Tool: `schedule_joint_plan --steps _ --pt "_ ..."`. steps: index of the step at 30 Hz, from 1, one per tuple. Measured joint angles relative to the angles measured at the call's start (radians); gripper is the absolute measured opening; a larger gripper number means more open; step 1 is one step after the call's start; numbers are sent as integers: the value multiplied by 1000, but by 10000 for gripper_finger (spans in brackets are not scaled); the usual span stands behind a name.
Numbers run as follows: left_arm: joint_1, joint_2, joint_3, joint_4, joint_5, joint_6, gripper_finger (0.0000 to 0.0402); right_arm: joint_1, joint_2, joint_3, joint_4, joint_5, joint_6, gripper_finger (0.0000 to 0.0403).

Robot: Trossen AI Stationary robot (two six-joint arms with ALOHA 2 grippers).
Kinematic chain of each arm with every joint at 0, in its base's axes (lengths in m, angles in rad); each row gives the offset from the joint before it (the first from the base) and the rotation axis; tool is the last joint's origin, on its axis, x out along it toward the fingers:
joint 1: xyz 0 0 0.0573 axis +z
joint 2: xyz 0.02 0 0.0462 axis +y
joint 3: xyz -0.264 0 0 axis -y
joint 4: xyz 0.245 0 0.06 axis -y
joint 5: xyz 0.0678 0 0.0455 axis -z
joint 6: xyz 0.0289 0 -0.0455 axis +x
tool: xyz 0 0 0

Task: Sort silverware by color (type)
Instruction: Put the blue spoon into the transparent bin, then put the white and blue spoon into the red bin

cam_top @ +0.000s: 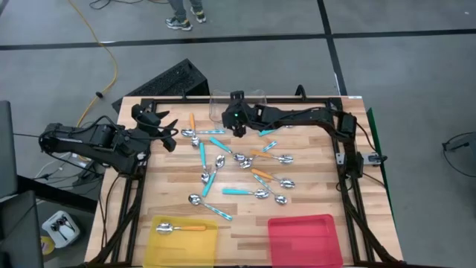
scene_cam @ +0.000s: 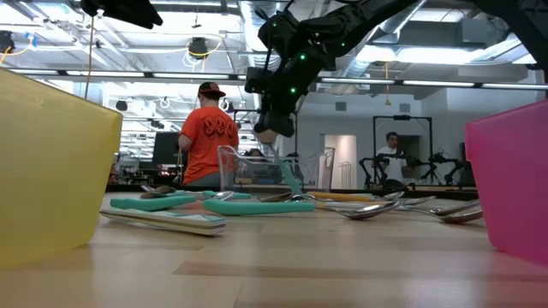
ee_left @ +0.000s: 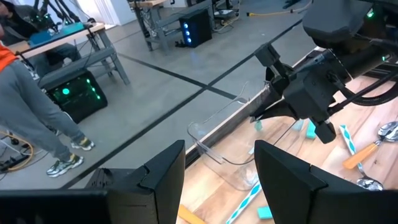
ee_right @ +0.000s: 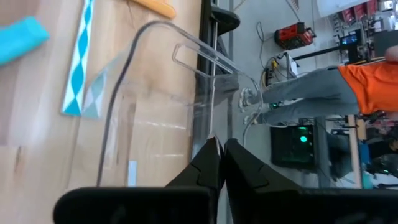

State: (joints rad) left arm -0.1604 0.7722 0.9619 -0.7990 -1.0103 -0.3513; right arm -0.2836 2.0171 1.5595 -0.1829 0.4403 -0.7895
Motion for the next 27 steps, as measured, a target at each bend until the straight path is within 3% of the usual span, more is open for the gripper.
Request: schedule_joint_plan --steps 8,13,27 --pt "0 0 0 0 0 -1 180 -9 0 0 -1 -48 48 38" --pt "0 0 0 0 1 -1 180 -36 0 0 -31 -157 116 46" --pt "0 0 0 0 1 -1 180 -67 2 -1 -43 -213 166 65"
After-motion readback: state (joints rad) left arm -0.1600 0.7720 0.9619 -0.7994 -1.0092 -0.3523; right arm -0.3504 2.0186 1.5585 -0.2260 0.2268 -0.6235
